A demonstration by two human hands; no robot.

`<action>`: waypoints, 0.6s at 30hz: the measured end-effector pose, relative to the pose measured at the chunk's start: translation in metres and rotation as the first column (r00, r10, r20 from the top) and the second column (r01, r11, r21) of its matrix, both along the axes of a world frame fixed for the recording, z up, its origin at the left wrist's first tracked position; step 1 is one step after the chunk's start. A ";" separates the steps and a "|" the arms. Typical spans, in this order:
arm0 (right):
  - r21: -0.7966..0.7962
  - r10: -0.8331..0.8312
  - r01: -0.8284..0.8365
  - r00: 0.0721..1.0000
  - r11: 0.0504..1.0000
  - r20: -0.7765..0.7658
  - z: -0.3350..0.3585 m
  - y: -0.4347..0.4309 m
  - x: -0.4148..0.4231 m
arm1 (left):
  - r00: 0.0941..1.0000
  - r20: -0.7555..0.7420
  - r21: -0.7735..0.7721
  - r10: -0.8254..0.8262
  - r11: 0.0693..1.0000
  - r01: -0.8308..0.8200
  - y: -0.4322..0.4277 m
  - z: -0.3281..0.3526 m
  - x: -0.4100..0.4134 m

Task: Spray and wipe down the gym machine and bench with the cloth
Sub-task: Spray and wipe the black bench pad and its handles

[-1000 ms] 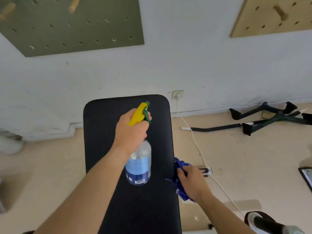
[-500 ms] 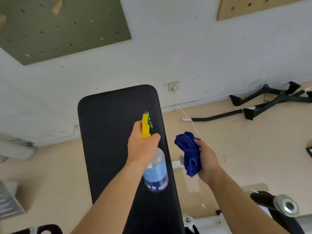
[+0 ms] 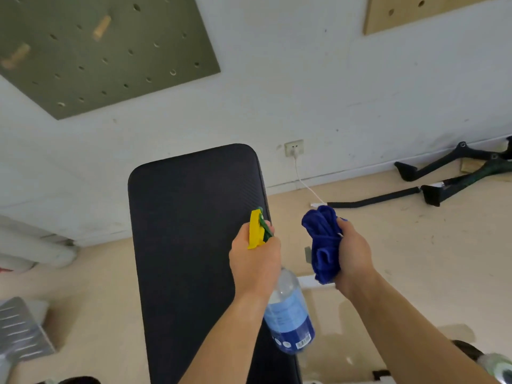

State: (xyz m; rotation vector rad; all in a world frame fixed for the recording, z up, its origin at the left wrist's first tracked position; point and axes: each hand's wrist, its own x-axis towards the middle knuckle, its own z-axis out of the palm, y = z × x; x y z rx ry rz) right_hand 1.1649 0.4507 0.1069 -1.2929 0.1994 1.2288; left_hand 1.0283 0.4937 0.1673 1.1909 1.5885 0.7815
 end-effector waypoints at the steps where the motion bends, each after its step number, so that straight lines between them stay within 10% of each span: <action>1: 0.005 0.022 -0.022 1.000 1.000 -0.007 -0.003 0.002 0.007 | 0.999 0.004 0.010 0.041 0.999 -0.041 0.001 -0.005 0.009; 18: 0.046 0.132 -0.132 0.991 0.990 -0.012 -0.009 0.038 0.074 | 0.913 0.040 0.020 0.406 0.913 -0.407 0.016 -0.031 0.083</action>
